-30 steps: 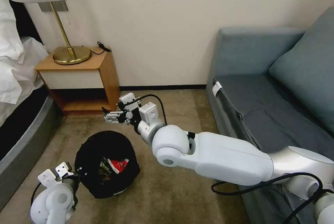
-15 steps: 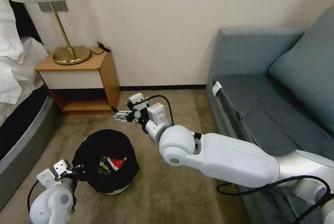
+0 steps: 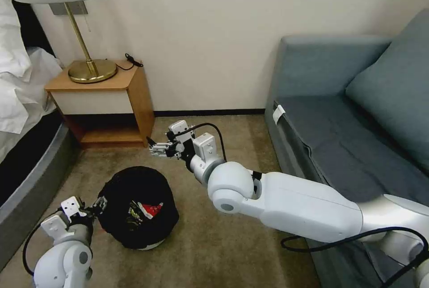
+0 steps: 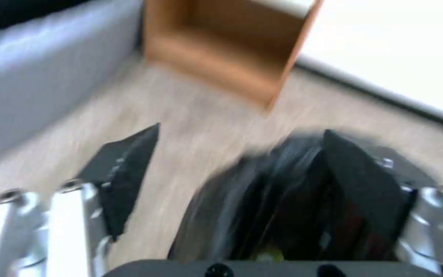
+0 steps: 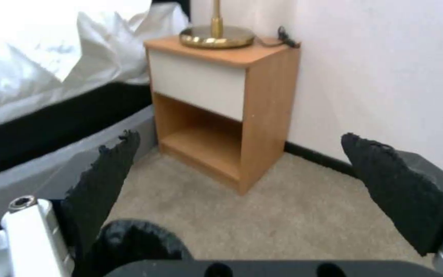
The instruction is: Pick up the trash bin, then pick up the garbage on the floor and place it into the trash bin.
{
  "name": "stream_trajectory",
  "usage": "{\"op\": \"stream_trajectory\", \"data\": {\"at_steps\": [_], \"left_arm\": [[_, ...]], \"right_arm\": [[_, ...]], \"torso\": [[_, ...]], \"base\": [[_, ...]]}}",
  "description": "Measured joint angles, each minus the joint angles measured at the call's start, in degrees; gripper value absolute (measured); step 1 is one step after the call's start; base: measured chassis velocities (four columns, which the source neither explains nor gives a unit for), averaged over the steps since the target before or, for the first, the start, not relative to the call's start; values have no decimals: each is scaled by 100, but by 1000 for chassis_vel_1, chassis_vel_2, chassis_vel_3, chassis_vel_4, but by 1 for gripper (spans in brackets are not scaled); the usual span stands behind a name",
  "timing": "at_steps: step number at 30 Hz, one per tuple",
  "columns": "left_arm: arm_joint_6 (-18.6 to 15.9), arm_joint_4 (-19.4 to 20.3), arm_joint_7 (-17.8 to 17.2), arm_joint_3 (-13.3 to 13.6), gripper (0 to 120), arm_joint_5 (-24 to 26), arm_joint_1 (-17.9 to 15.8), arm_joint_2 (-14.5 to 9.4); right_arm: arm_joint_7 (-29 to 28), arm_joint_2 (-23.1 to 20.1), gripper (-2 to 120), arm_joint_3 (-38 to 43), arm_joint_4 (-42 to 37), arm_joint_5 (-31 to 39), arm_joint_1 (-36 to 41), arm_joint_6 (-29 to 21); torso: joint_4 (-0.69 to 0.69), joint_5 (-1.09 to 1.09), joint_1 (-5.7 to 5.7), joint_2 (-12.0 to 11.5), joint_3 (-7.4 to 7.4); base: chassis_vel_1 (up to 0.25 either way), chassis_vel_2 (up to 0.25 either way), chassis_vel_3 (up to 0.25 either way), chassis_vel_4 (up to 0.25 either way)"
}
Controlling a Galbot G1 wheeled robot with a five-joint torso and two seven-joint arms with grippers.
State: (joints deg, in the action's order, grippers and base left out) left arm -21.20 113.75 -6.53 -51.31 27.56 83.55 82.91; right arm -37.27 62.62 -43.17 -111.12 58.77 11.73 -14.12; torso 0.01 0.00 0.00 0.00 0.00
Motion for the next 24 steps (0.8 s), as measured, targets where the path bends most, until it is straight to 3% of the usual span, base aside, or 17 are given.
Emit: {"op": "stream_trajectory", "data": {"at_steps": [2,4,6,8,10,12,14,16,17,18,20,22,24], "left_arm": [[611,33,541,-65,98,-296,10,-40],[734,47,654,-76,99,-356,14,-52],[1104,130,953,-104,100,-643,43,-101],[1119,137,966,-105,100,-665,45,-105],[1212,239,1089,-108,100,-865,81,-132],[1219,270,1111,-106,100,-902,93,-141],[1228,452,1179,-35,100,-985,181,-178],[1228,475,1179,-23,100,-985,193,-179],[1228,575,1180,32,100,-985,248,-186],[1217,668,1179,84,100,-986,291,-186],[1217,688,1178,95,100,-990,298,-185],[1188,846,1159,204,100,-1094,366,-163],[1182,872,1150,224,100,-1121,384,-155]], "right_arm": [[199,-157,100,296,-1,-187,176,271],[241,-199,100,392,0,-267,234,346],[376,-398,100,985,4,-704,648,572],[394,-422,100,1076,4,-775,712,587],[602,-627,100,1916,29,-1630,1346,717],[694,-697,100,2227,61,-1951,1571,762],[1058,-1008,100,3751,-26,-3021,2699,1059],[1061,-1035,100,3886,-79,-3095,2842,1075],[1037,-1104,100,4379,-342,-3339,3470,1075],[988,-1091,100,4760,-601,-3522,4038,1061],[973,-1074,100,4871,-671,-3577,4192,1056],[927,-824,100,5480,-1068,-4090,5085,1052],[927,-747,100,5573,-1141,-4211,5264,1059]], "torso": [[0,0,0,0,0],[0,1,0,0,0],[-1,2,0,0,0],[1,2,0,-1,0],[0,2,0,-1,0],[-1,3,0,-1,0],[-1,2,0,-1,0],[-2,2,0,-1,0],[-2,2,0,-1,0],[-3,4,0,-1,-1],[-2,3,0,-1,-1],[-2,0,0,-1,-1],[-1,1,0,-1,-1]], "base": [[0,0,0,0],[0,0,0,0],[0,0,0,0],[0,0,0,0],[0,0,0,0],[0,0,0,0],[0,0,0,0],[0,0,0,0],[0,0,0,0],[0,0,0,0],[0,0,0,0],[0,0,0,0],[0,0,0,0]]}}
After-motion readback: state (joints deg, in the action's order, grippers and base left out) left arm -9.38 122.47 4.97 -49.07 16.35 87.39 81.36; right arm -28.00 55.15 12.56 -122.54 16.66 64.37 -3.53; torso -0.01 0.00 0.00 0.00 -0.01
